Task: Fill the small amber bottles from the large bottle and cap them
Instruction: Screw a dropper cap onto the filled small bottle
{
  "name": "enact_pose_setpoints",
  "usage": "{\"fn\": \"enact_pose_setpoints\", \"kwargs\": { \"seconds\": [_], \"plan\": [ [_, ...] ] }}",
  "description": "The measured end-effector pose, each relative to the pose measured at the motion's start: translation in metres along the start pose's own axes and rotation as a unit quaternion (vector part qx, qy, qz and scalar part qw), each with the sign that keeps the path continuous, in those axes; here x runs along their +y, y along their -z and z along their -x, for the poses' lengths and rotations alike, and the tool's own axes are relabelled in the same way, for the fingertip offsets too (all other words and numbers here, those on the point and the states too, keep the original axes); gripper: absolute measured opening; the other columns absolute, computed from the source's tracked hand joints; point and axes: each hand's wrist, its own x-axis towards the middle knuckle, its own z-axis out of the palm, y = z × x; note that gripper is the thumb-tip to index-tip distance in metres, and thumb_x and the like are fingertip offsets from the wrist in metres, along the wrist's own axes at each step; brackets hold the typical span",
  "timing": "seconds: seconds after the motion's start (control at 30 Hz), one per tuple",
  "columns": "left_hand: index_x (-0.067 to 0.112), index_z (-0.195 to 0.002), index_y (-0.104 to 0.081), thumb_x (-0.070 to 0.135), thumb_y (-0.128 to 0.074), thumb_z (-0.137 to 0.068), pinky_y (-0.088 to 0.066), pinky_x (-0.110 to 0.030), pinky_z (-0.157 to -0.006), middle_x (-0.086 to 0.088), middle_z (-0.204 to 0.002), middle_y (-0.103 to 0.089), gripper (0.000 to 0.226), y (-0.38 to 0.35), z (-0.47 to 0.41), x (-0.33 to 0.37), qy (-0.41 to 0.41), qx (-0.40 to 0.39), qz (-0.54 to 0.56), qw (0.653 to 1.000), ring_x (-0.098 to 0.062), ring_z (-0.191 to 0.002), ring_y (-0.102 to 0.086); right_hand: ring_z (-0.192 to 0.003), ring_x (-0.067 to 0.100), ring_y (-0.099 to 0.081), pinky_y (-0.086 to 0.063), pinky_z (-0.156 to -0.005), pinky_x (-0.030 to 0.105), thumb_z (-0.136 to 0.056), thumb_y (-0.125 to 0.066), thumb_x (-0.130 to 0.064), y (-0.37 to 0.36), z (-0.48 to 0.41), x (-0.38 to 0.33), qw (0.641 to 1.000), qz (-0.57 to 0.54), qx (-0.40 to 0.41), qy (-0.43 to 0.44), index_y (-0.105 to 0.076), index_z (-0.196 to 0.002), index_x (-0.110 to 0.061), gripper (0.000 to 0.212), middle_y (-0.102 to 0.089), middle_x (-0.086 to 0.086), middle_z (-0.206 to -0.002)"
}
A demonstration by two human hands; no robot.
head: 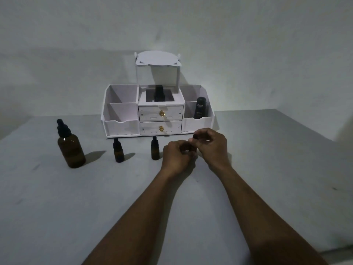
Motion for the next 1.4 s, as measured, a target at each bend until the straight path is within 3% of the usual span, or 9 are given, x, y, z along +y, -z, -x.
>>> {"fn": "enact_pose_setpoints", "kwargs": {
  "seconds": [0.1,0.3,0.63,0.8,0.9,1.03,1.13,1.23,1.4],
  "plan": [
    [0.023,-0.118,-0.073,0.013,-0.074,-0.093,-0.040,-0.004,-0.048,0.005,-0.114,-0.074,0.027,-0.002,0.000,-0.001,0.011,-0.005,0.021,1.000,0.004,-0.070,-0.059,-0.080,0.004,-0.068,-0.052,-0.073,0.008,-0.077,-0.084,-0.029,-0.002,0.001,0.001,1.000,0.001,0.006,0.002,-0.071,-0.095,-0.022,0.023,-0.071,-0.011,-0.089],
    [0.021,-0.123,-0.072,0.012,-0.074,-0.092,-0.039,-0.003,-0.046,0.003,-0.121,-0.073,0.032,-0.003,-0.001,0.001,0.055,0.001,0.094,0.994,0.003,-0.074,-0.057,-0.090,0.008,-0.072,-0.059,-0.088,0.027,-0.086,-0.074,-0.009,0.004,0.001,0.002,1.000,-0.008,-0.016,0.020,-0.075,-0.108,-0.018,0.024,-0.075,-0.005,-0.101],
    [0.022,-0.121,-0.073,0.013,-0.075,-0.092,-0.040,-0.004,-0.049,0.004,-0.119,-0.073,0.030,-0.003,-0.002,0.001,0.061,0.008,0.114,0.992,-0.004,-0.084,-0.061,-0.086,0.008,-0.071,-0.058,-0.088,0.026,-0.083,-0.079,-0.017,0.002,0.000,0.000,1.000,0.004,-0.008,0.004,-0.077,-0.102,-0.020,0.020,-0.076,-0.005,-0.098],
    [0.023,-0.120,-0.073,0.015,-0.075,-0.092,-0.047,-0.007,-0.057,0.005,-0.119,-0.073,0.030,-0.001,0.000,0.000,0.004,0.007,0.015,1.000,-0.002,-0.079,-0.062,-0.089,0.011,-0.071,-0.059,-0.091,0.033,-0.084,-0.079,-0.019,0.001,0.001,0.001,1.000,0.011,-0.011,0.003,-0.076,-0.105,-0.020,0.022,-0.076,-0.003,-0.102],
    [0.024,-0.127,-0.069,0.014,-0.077,-0.091,-0.059,-0.022,-0.081,0.003,-0.126,-0.071,0.038,0.000,0.002,-0.002,-0.009,0.008,-0.004,1.000,-0.014,-0.103,-0.069,-0.091,0.010,-0.070,-0.058,-0.091,0.032,-0.083,-0.079,-0.019,0.001,0.002,0.001,1.000,0.005,-0.012,0.012,-0.073,-0.111,-0.021,0.028,-0.075,-0.003,-0.107],
    [0.026,-0.146,-0.052,0.015,-0.084,-0.084,-0.053,-0.010,-0.068,0.002,-0.141,-0.061,0.070,0.006,0.007,-0.003,0.009,-0.004,0.020,1.000,-0.021,-0.124,-0.062,-0.100,0.010,-0.069,-0.055,-0.087,0.023,-0.084,-0.078,-0.026,0.004,0.003,-0.007,0.998,-0.019,0.003,0.055,-0.066,-0.123,-0.023,0.041,-0.072,-0.004,-0.118],
    [0.027,-0.144,-0.051,0.016,-0.082,-0.085,-0.055,-0.028,-0.092,0.000,-0.141,-0.060,0.067,0.022,0.023,0.004,0.030,-0.022,0.064,0.997,-0.020,-0.123,-0.061,-0.102,0.008,-0.068,-0.056,-0.086,0.017,-0.085,-0.076,-0.030,0.008,0.003,-0.014,0.994,-0.031,0.032,0.097,-0.066,-0.124,-0.020,0.041,-0.071,-0.005,-0.119],
    [0.032,-0.136,-0.056,0.020,-0.080,-0.086,-0.053,-0.011,-0.067,0.005,-0.127,-0.062,0.056,0.046,0.044,0.002,0.039,-0.052,0.100,0.993,-0.009,-0.101,-0.063,-0.098,0.010,-0.069,-0.053,-0.081,0.008,-0.086,-0.073,-0.032,0.003,0.008,-0.030,0.988,-0.032,0.049,0.143,-0.068,-0.120,-0.017,0.038,-0.072,-0.003,-0.115],
    [0.029,-0.126,-0.063,0.022,-0.079,-0.086,-0.052,-0.009,-0.066,0.012,-0.109,-0.067,0.043,0.112,0.071,-0.009,0.009,-0.006,0.067,0.998,-0.009,-0.098,-0.068,-0.092,0.002,-0.068,-0.055,-0.077,0.012,-0.086,-0.069,-0.036,-0.023,0.024,-0.075,0.979,-0.061,0.018,0.195,-0.069,-0.111,-0.020,0.030,-0.071,-0.009,-0.108]
  ]
}}
